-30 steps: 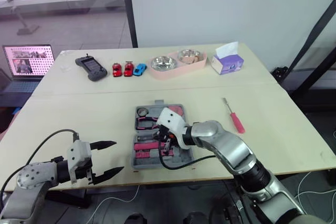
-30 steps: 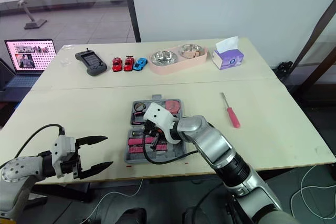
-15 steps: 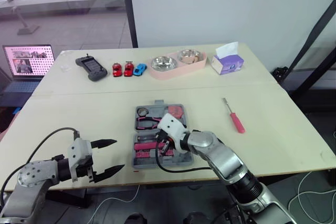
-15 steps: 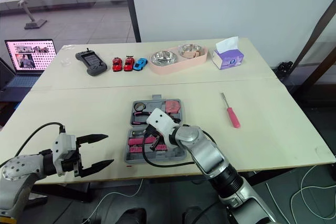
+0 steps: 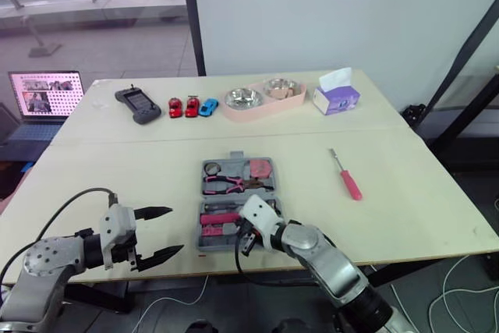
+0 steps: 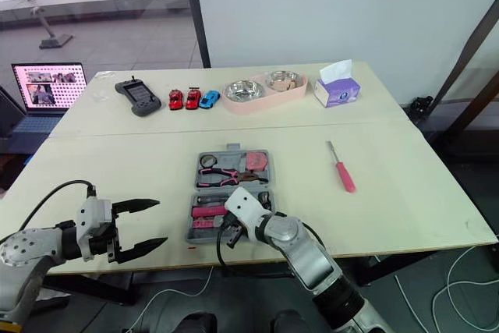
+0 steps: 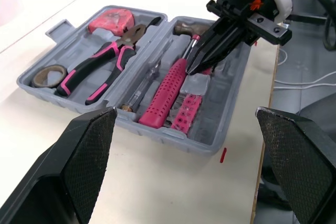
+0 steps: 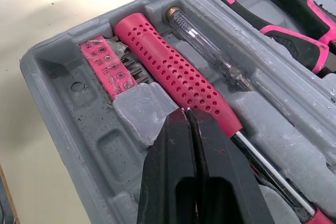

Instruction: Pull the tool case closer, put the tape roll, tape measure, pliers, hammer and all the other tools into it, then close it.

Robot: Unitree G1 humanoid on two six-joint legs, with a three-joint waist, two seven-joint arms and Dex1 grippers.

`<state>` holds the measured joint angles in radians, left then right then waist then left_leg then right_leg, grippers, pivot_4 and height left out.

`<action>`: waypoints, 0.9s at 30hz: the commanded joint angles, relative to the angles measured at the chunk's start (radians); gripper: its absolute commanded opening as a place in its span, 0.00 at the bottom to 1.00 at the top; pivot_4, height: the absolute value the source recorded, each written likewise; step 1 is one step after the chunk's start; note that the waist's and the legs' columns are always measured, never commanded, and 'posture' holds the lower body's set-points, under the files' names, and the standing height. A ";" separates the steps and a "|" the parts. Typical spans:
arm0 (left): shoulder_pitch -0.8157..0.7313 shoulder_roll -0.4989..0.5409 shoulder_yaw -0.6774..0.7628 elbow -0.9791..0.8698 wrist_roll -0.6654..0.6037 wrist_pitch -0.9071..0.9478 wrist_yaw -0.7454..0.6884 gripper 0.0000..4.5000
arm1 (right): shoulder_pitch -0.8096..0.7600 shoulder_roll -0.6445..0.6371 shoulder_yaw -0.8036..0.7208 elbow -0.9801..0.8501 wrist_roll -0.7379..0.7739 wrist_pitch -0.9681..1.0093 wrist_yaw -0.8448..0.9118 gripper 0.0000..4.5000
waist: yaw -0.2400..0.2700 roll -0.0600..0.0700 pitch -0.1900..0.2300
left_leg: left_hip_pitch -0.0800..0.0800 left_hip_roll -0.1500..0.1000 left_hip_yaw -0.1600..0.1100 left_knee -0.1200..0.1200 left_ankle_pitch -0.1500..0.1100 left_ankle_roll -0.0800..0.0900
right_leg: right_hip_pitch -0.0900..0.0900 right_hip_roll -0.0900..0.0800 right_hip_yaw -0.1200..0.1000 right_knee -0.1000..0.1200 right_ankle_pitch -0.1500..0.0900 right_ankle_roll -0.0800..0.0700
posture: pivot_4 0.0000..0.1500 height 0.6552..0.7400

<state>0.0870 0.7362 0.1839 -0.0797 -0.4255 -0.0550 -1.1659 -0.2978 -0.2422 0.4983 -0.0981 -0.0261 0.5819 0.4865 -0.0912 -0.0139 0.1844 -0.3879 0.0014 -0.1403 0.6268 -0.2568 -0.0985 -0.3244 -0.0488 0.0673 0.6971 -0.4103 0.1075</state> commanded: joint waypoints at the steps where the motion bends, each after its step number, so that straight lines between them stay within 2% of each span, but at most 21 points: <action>1: 0.004 0.010 0.028 -0.021 -0.020 -0.002 -0.001 1.00 | 0.036 0.004 0.021 0.056 -0.010 0.036 0.010 0.02 | 0.001 0.000 0.000 | 0.000 0.000 0.000 0.000 0.000 0.000 | 0.000 0.000 0.000 0.000 0.000 0.000 | 1.00 1.00; 12: 0.003 0.004 0.024 -0.022 -0.019 -0.003 0.002 1.00 | -0.003 0.042 -0.074 -0.039 0.052 -0.042 0.044 0.02 | 0.022 0.000 0.000 | -0.002 0.000 0.000 0.000 0.000 0.000 | -0.002 0.000 0.001 0.000 0.000 0.000 | 1.00 1.00; 27: 0.007 0.000 0.018 -0.026 -0.019 -0.003 0.011 1.00 | -0.038 0.048 -0.084 -0.009 0.035 -0.048 0.038 0.02 | 0.023 0.000 0.000 | -0.003 0.000 0.000 0.000 0.000 0.000 | -0.003 0.000 0.001 0.000 0.000 0.000 | 1.00 1.00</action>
<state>0.1006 0.7358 0.1838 -0.0815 -0.4255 -0.0546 -1.1561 -0.3243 -0.2024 0.4189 -0.0985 0.0122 0.5388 0.5268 -0.0686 -0.0136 0.1849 -0.3911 0.0015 -0.1401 0.6268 -0.2567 -0.0986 -0.3274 -0.0489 0.0679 0.6967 -0.4103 0.1075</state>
